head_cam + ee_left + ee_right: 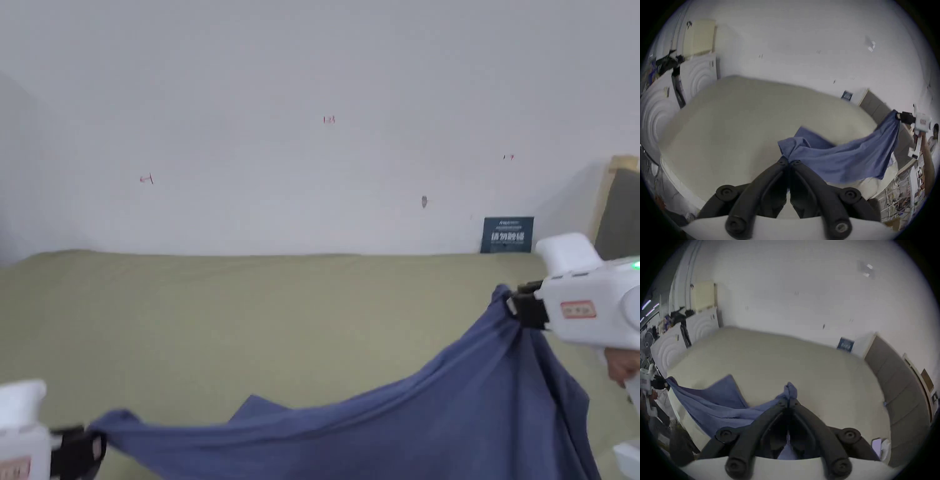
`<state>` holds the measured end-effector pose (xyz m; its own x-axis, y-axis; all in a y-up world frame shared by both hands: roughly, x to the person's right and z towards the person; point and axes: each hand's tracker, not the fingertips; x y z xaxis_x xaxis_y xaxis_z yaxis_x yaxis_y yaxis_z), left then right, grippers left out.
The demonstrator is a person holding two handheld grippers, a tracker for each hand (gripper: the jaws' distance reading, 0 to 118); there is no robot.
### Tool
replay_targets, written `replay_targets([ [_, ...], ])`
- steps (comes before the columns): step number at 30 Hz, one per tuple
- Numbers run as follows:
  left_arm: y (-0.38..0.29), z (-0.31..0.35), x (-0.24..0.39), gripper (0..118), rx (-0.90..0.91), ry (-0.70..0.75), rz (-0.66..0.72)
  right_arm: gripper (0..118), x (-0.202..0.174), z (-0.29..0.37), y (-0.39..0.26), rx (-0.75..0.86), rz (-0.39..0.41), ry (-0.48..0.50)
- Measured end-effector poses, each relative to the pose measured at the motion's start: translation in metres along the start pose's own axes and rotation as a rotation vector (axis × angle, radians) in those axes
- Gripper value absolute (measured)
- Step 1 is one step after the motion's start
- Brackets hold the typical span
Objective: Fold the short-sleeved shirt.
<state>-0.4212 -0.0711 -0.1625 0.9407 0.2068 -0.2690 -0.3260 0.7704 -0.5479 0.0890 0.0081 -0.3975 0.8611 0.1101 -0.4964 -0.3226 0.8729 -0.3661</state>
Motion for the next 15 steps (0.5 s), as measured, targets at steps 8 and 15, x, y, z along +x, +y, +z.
replay_targets([
  [8,0.141,0.036,0.050,0,0.126,-0.086,0.007,2,0.032,0.107,0.069,0.214,-0.060,-0.109],
  [15,0.209,0.037,0.080,0,0.194,0.025,-0.052,2,0.062,0.117,0.098,0.280,-0.164,-0.122],
])
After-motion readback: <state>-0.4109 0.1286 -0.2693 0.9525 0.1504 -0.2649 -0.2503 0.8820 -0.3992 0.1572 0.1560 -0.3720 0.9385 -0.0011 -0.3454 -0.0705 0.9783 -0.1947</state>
